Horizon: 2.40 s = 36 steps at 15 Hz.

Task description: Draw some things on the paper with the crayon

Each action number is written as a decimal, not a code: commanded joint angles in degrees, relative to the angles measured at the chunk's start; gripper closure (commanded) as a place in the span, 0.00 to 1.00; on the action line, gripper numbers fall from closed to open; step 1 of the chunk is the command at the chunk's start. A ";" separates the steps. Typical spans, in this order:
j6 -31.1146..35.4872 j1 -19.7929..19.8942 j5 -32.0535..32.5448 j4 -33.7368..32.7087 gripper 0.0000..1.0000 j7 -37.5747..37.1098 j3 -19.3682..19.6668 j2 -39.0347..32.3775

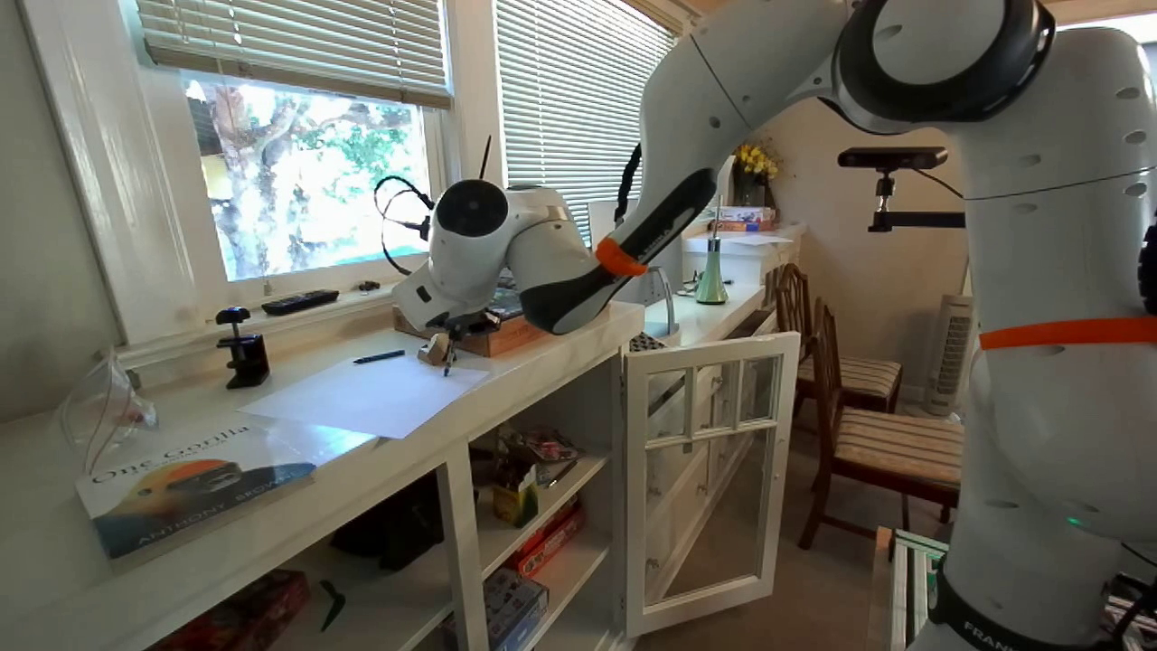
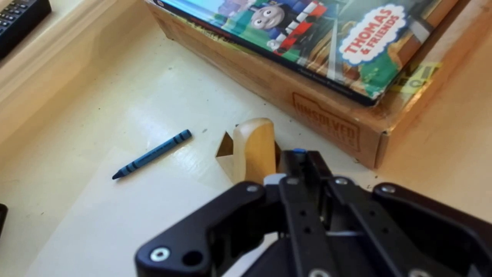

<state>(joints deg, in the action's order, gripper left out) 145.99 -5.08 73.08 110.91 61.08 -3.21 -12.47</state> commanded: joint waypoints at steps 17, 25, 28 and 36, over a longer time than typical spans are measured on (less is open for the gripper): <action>-2.45 -1.53 3.36 -3.76 0.97 -2.93 -1.10 -4.41; -4.82 -0.79 5.20 -5.61 0.97 -3.02 0.02 -4.67; -5.37 -0.90 5.00 -5.74 0.97 -3.05 -0.22 -4.77; -12.98 -0.71 -14.44 -7.78 0.97 0.06 -3.70 -6.32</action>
<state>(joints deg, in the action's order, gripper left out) 137.10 -5.89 65.94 105.65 59.73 -5.41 -17.18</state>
